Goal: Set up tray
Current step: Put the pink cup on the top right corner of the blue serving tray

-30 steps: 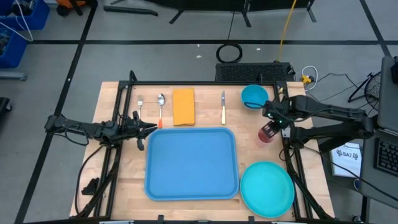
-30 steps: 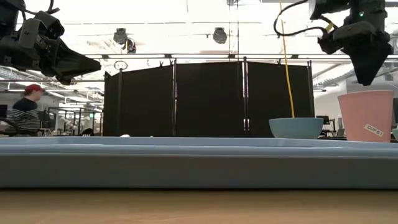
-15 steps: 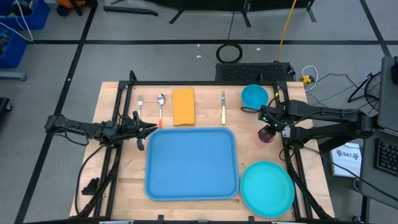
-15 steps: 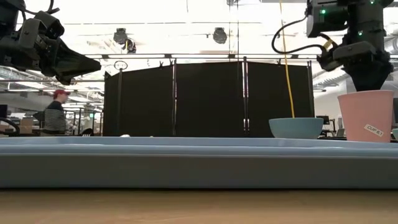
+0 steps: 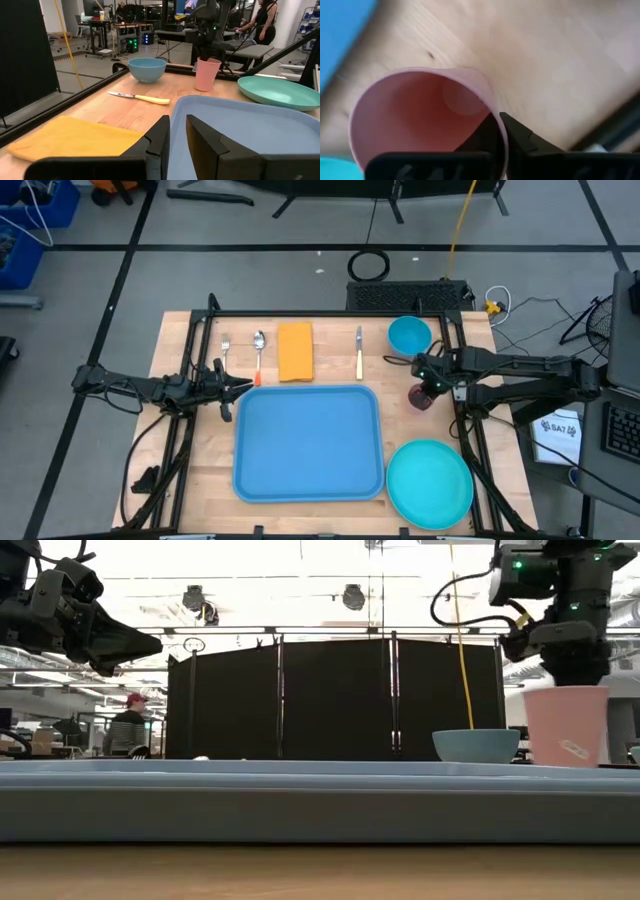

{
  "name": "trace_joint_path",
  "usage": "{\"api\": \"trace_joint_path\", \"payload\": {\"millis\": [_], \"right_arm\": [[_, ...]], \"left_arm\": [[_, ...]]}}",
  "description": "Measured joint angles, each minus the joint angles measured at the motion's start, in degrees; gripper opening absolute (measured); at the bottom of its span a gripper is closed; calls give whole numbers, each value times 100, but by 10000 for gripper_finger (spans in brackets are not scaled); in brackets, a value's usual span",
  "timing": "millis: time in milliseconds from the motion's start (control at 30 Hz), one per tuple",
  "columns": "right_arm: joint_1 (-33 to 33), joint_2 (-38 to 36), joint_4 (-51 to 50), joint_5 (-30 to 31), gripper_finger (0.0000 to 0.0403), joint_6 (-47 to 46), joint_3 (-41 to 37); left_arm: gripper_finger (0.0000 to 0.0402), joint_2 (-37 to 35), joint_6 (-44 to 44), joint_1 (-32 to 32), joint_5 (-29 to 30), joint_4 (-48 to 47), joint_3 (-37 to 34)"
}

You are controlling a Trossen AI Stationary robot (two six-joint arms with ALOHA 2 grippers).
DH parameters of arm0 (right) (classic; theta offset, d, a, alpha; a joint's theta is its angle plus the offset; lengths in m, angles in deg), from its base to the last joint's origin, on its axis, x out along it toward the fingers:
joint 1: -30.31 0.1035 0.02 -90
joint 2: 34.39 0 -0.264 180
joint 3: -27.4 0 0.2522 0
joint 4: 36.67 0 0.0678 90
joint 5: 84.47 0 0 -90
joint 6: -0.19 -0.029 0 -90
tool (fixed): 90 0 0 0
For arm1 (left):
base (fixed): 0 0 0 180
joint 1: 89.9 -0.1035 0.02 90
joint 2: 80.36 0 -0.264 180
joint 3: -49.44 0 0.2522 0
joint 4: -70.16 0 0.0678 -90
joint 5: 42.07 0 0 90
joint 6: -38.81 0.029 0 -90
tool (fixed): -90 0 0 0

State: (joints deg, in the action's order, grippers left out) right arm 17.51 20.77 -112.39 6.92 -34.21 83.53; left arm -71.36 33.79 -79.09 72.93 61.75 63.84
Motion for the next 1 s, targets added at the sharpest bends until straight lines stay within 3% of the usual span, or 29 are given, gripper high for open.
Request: {"api": "trace_joint_path", "payload": {"millis": [233, 500, 800, 1000], "right_arm": [[257, -155, 981, -1, 2, 78, 284], [691, 145, 3355, -472, 1, 212, 330], [730, 1409, 3030, -736, 1, 645, 823], [723, 2089, 2703, -305, 0, 1168, 1342]], "left_arm": [[67, -2, 1, 0, 0, 3, 0], [67, -1, 15, 0, 0, 2, 0], [67, -2, 7, 0, 0, 10, 0], [67, -2, 17, 0, 0, 36, 0]]}}
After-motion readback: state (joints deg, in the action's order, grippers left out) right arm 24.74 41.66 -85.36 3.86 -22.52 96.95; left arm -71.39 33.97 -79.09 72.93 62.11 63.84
